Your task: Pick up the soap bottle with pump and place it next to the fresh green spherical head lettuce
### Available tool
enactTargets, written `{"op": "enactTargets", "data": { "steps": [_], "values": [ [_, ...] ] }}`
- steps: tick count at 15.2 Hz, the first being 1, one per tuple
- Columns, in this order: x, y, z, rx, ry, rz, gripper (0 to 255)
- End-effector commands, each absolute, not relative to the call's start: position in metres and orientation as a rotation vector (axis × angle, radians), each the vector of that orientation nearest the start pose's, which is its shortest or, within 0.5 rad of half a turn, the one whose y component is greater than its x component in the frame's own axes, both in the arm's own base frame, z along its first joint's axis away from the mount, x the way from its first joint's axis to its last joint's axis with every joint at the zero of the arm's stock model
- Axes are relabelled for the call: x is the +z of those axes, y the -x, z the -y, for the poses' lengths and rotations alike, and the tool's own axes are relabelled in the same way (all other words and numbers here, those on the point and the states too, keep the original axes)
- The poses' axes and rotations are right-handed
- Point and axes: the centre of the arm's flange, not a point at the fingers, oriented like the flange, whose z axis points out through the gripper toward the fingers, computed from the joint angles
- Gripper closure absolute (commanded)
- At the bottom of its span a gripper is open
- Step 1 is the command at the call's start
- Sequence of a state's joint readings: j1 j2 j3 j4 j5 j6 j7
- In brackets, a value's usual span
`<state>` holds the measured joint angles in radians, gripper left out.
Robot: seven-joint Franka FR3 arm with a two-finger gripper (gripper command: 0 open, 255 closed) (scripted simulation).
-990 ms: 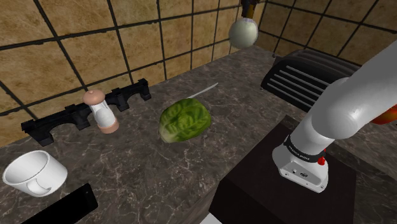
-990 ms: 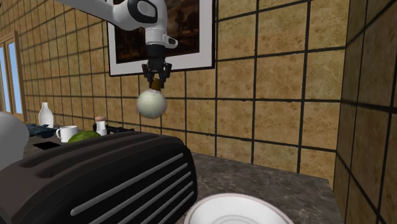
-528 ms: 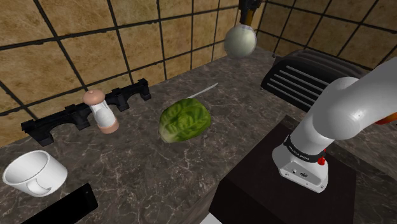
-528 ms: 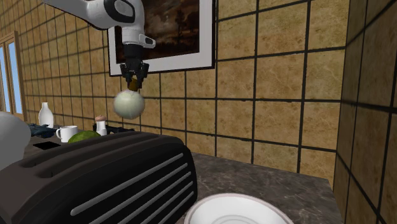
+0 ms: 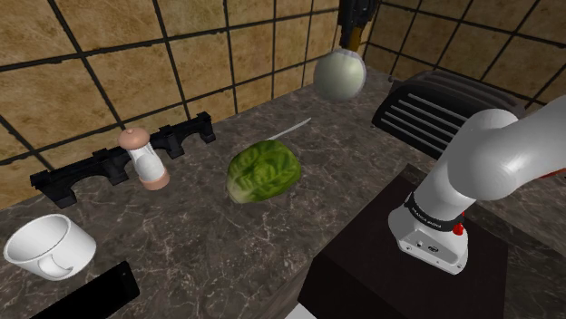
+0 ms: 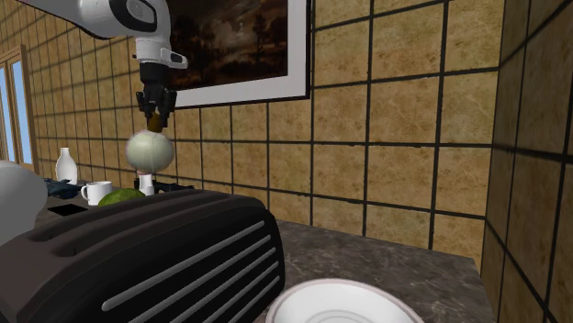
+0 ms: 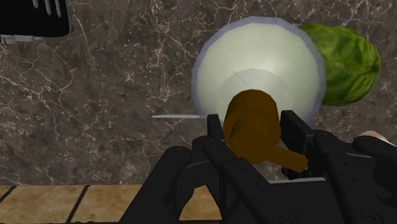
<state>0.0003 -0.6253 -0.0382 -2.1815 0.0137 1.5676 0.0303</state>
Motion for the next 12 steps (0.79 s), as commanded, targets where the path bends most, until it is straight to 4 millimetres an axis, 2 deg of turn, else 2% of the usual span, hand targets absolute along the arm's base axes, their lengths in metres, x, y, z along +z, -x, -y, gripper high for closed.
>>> {"op": "enactTargets", "data": {
  "steps": [1, 12],
  "values": [
    [0.622, -0.342, -0.009, -0.017, 3.104, -0.097, 255],
    [0.622, -0.282, -0.141, -0.017, 3.104, -0.097, 255]
  ]
}}
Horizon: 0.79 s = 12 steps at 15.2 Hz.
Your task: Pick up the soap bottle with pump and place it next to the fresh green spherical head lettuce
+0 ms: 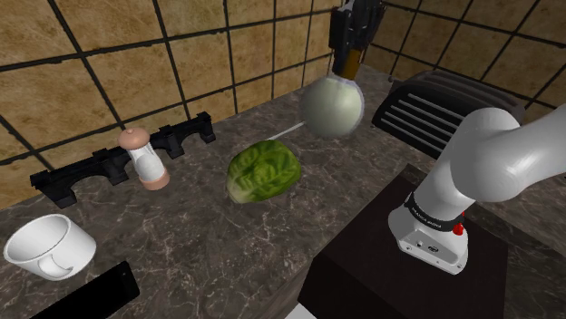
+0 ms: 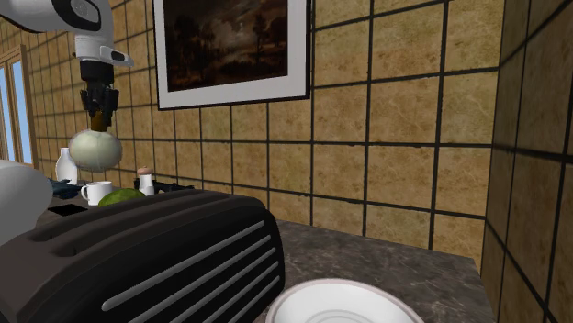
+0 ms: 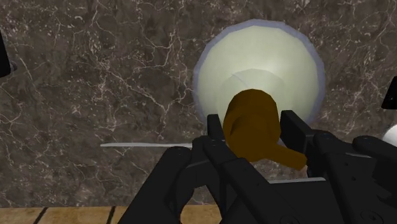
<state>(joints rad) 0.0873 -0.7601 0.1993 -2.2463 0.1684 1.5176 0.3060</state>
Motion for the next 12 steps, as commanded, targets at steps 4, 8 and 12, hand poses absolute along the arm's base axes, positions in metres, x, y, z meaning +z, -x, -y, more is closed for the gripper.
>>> {"op": "enactTargets", "data": {
  "steps": [4, 8, 12],
  "values": [
    [0.622, -0.260, -0.189, -0.017, 3.104, -0.097, 255],
    [0.617, -0.244, -0.223, -0.017, 3.104, -0.097, 255],
    [0.596, -0.244, -0.223, -0.017, 3.104, -0.097, 255]
  ]
}}
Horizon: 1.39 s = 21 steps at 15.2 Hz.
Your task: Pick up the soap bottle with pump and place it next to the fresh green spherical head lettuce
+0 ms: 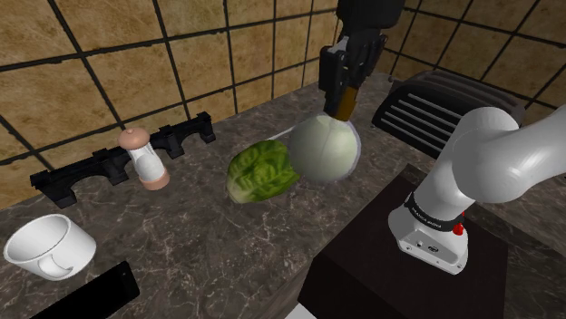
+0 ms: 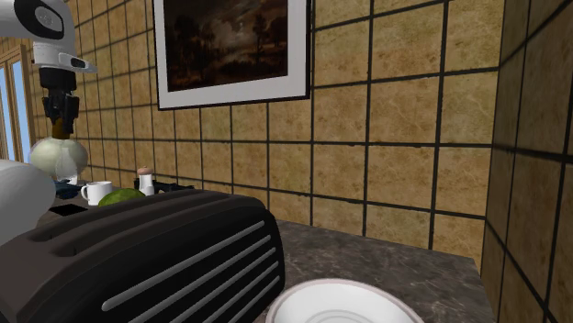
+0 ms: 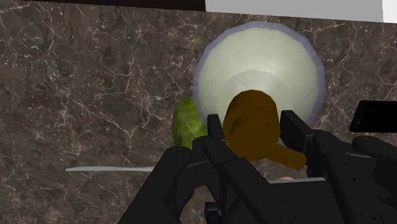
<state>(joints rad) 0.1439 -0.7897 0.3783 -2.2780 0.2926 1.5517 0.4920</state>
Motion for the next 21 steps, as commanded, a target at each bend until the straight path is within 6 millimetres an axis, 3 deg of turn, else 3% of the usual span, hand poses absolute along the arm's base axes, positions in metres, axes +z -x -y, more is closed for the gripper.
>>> {"op": "enactTargets", "data": {
  "steps": [1, 21],
  "values": [
    [0.591, -0.244, -0.223, -0.017, 3.104, -0.097, 255],
    [0.485, -0.244, -0.223, -0.017, 3.104, -0.097, 255]
  ]
}}
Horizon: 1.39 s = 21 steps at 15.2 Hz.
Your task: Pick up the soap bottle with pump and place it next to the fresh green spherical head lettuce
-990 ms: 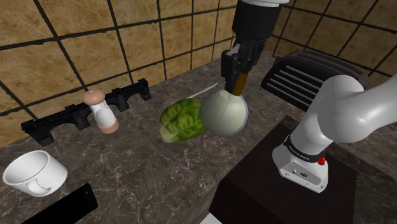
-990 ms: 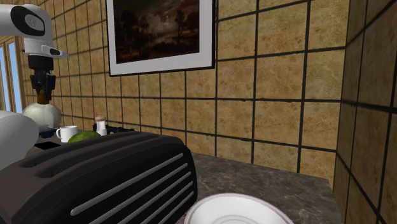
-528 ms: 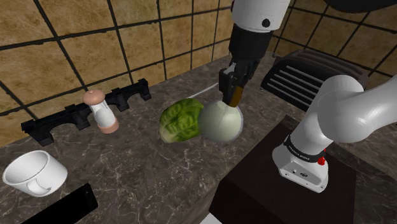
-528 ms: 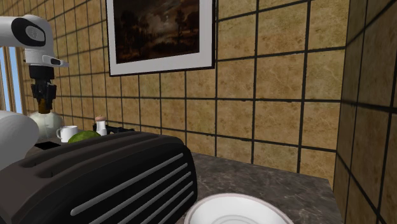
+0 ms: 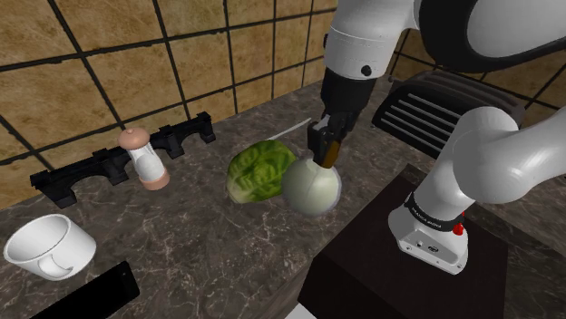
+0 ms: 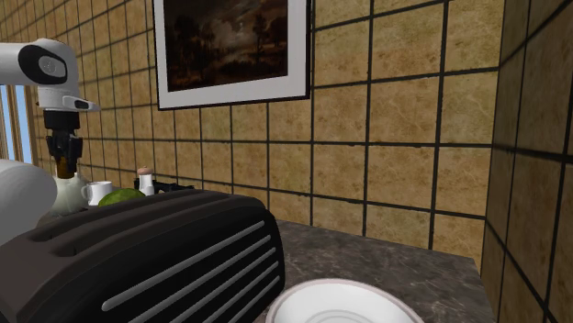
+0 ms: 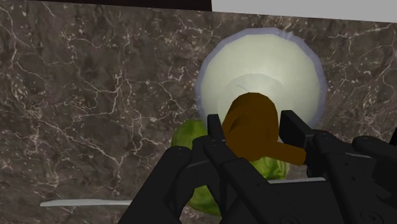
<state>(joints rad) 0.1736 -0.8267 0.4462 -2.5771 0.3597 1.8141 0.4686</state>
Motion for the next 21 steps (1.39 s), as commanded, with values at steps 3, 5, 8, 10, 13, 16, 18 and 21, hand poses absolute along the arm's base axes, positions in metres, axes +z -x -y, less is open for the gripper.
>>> {"op": "enactTargets", "data": {
  "steps": [3, 5, 8, 10, 13, 16, 18, 21],
  "values": [
    [0.469, -0.244, -0.223, -0.017, 3.104, -0.097, 255],
    [0.458, -0.244, -0.223, -0.017, 3.104, -0.097, 255],
    [0.443, -0.244, -0.223, -0.017, 3.104, -0.097, 255],
    [0.432, -0.244, -0.223, -0.017, 3.104, -0.097, 255],
    [0.416, -0.244, -0.223, -0.017, 3.104, -0.097, 255],
    [0.400, -0.244, -0.223, -0.017, 3.104, -0.097, 255],
    [0.393, -0.244, -0.223, -0.017, 3.104, -0.097, 255],
    [0.393, -0.244, -0.223, -0.017, 3.104, -0.097, 255]
  ]
}}
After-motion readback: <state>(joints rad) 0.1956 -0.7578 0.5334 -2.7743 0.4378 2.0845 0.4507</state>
